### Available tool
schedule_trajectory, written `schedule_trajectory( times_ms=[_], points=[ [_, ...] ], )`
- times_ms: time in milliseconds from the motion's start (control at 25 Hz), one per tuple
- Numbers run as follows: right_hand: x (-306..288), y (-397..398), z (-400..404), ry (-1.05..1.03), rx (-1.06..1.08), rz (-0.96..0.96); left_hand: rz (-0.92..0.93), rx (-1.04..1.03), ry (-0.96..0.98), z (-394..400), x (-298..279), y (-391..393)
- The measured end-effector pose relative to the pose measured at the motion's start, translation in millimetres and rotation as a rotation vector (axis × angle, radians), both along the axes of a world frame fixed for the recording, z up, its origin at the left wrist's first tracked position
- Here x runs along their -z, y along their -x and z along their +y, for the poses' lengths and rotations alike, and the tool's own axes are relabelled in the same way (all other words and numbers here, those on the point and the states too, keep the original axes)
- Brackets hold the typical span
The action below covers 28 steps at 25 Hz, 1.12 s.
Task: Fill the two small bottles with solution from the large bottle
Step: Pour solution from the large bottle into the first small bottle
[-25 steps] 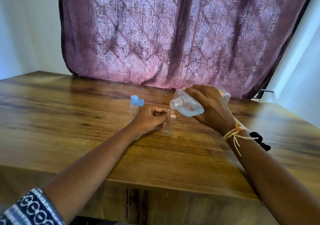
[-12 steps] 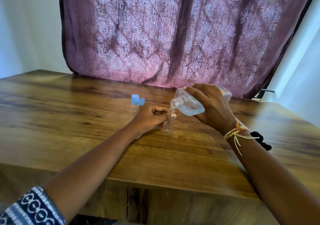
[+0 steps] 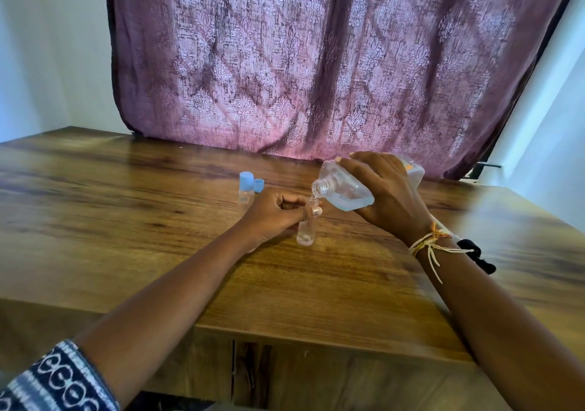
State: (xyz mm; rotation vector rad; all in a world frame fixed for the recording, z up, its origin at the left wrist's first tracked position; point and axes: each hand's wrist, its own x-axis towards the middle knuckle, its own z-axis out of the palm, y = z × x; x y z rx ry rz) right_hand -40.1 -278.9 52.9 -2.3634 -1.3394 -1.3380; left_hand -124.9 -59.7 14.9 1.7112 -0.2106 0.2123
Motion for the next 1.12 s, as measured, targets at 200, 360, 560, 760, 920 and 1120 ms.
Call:
schedule_trajectory(
  times_ms=[200,360,560,760,920,1120],
  points=[
    [-0.4,0.9,0.3,0.000,0.002,0.005,0.004,0.000,0.012,0.2,0.2,0.0],
    [-0.4,0.5,-0.3,0.006,0.013,0.015,0.011,0.007,0.013,-0.1,-0.4,0.5],
    [-0.2,0.9,-0.1,0.011,0.016,0.014,0.012,0.002,-0.003,0.3,-0.8,0.5],
    [0.4,0.2,0.0,0.012,0.019,0.006,-0.001,0.013,0.015,0.0,-1.3,1.3],
    [0.8,-0.1,-0.2,-0.002,0.006,-0.013,-0.005,0.036,0.037,0.0,-0.9,1.8],
    [1.4,0.0,-0.4,-0.002,0.004,-0.010,0.003,0.036,0.055,-0.7,-1.2,1.0]
  ],
)
